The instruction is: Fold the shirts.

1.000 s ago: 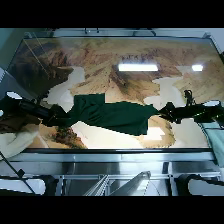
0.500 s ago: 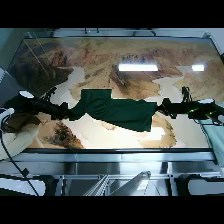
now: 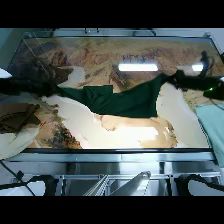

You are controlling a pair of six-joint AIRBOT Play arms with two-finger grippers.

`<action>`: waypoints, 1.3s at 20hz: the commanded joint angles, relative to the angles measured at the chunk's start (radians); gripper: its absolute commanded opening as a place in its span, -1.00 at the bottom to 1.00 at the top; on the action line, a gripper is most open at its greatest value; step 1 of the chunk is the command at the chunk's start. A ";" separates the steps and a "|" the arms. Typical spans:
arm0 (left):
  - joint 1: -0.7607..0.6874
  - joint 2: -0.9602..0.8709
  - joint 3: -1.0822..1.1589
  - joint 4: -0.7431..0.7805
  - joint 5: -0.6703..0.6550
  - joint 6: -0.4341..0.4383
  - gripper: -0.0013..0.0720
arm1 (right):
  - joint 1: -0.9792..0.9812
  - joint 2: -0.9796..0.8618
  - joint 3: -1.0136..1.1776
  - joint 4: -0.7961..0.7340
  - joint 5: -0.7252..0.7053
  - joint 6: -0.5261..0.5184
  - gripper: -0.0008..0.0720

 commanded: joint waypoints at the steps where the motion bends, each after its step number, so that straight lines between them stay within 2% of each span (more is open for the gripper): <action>1: 0.063 0.145 0.211 -0.003 -0.046 -0.019 -0.91 | -0.036 0.124 0.168 0.003 -0.002 0.011 -0.92; 7: 0.186 0.312 0.467 -0.003 -0.095 -0.021 -0.91 | -0.135 0.348 0.292 0.002 -0.050 -0.040 -0.92; 10: 0.214 0.377 0.532 -0.002 -0.077 -0.021 -0.91 | -0.157 0.458 0.292 0.002 -0.072 -0.092 -0.92; 13: 0.250 0.431 0.532 0.005 -0.054 -0.021 -0.91 | -0.163 0.501 0.292 -0.036 -0.091 -0.093 -0.92; 16: 0.262 0.443 0.407 0.004 -0.077 -0.019 -0.91 | -0.161 0.432 0.292 -0.071 -0.043 -0.032 -0.92; 20: 0.187 0.351 0.206 0.005 -0.204 -0.005 -0.91 | -0.152 0.220 0.289 -0.093 0.148 0.062 -0.91; 23: 0.086 0.225 0.066 0.006 -0.202 0.010 -0.91 | -0.109 0.036 0.267 -0.144 0.267 0.097 -0.91; 26: -0.002 0.064 -0.035 0.006 -0.153 0.038 -0.91 | -0.047 -0.144 0.234 -0.194 0.291 0.103 -0.91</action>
